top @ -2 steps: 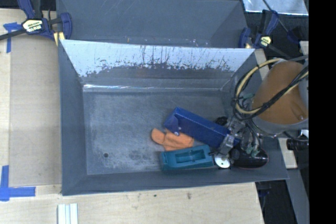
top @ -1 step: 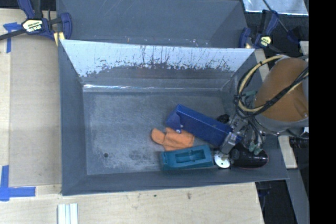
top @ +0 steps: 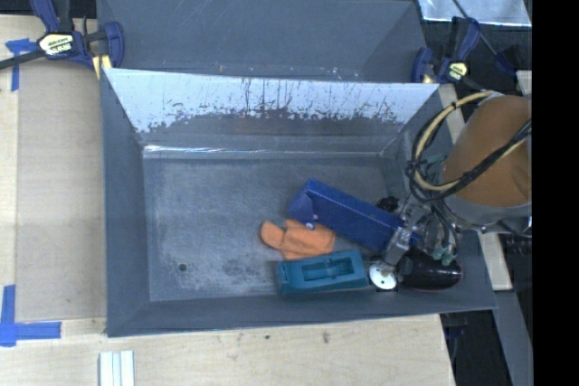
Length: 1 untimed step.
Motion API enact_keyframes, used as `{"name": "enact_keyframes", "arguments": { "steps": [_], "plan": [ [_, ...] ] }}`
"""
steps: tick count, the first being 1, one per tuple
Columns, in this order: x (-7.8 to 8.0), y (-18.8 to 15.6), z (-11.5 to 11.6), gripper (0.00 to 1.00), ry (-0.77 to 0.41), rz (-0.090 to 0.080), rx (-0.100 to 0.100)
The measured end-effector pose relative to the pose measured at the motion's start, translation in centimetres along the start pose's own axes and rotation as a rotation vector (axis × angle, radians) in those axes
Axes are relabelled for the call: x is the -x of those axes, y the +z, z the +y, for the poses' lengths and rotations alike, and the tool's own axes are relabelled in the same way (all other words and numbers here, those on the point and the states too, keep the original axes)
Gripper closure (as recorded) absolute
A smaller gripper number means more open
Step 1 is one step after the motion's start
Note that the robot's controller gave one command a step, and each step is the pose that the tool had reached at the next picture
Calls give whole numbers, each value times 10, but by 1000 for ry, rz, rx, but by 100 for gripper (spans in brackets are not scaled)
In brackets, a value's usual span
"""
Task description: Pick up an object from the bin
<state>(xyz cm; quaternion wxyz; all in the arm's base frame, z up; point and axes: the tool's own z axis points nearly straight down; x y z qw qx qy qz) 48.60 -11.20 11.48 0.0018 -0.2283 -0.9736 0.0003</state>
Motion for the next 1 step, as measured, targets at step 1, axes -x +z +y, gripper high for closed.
{"name": "enact_keyframes", "arguments": {
  "steps": [1],
  "plan": [
    [0,-20,0,100,0,-2,0]
  ]
}}
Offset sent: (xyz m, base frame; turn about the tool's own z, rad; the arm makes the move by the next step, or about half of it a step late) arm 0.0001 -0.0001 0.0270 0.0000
